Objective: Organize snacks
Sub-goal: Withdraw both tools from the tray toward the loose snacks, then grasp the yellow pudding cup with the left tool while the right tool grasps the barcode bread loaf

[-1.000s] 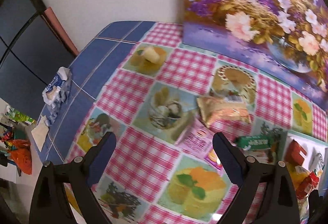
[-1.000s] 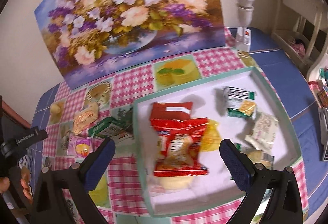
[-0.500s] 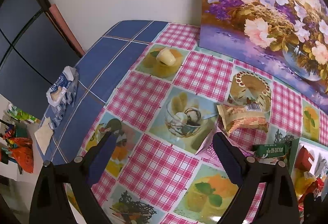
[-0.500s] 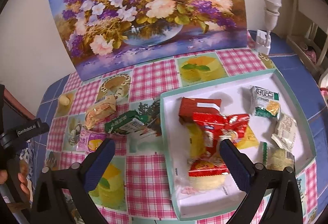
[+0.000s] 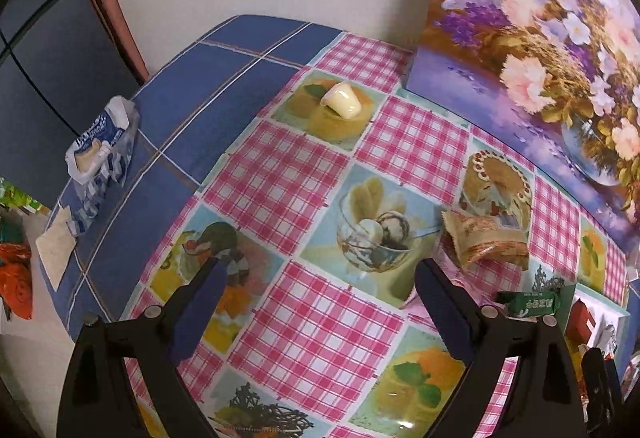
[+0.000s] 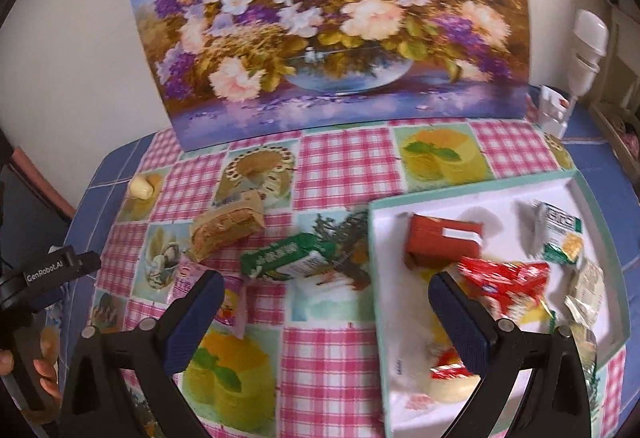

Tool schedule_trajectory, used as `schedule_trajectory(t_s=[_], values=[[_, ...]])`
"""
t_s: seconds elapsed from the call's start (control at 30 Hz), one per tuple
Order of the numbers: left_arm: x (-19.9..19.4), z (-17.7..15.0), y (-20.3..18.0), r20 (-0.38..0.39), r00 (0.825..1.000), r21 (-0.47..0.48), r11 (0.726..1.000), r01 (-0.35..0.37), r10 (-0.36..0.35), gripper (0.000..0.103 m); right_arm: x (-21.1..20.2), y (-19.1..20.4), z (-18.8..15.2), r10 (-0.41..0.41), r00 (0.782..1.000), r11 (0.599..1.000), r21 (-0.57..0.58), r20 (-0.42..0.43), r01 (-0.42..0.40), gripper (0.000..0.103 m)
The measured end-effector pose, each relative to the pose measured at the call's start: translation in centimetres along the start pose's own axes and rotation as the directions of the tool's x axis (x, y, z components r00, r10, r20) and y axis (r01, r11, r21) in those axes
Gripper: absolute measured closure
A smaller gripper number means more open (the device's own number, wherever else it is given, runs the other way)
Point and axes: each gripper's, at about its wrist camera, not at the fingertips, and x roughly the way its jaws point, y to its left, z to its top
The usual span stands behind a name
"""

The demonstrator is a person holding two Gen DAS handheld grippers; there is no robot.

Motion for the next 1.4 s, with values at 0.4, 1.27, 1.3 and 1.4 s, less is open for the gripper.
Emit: schedule_trajectory(t_s=[0.4,1.27,1.3,1.4], values=[[2.9,1.2,5.0,-0.026,0.999,-0.041,0.999,0.032,-0.033,0.008,3.6,3.1,0.7,0.048,0.998,0.999,-0.006,-0.051,-0.048,0.000],[8.9,12.1,4.6,-0.021,0.996,0.188,0.978,0.087,-0.084,0.008,13.4,11.6,4.7,0.068,0.970,0.973,-0.200,-0.232,-0.116,0.000],[9.1,12.5,4.3,-0.018,0.996,0.200,0.976,0.086,-0.085,0.008,13.8,11.7,4.6,0.064,0.969,0.972,-0.207,-0.238,-0.115,0.000],[10.1,13.5,3.5,-0.011,0.997,0.217,0.973,0.076,-0.076,0.008,14.8,11.8,4.4,0.042,0.966,0.968,-0.230,-0.254,-0.102,0.000]])
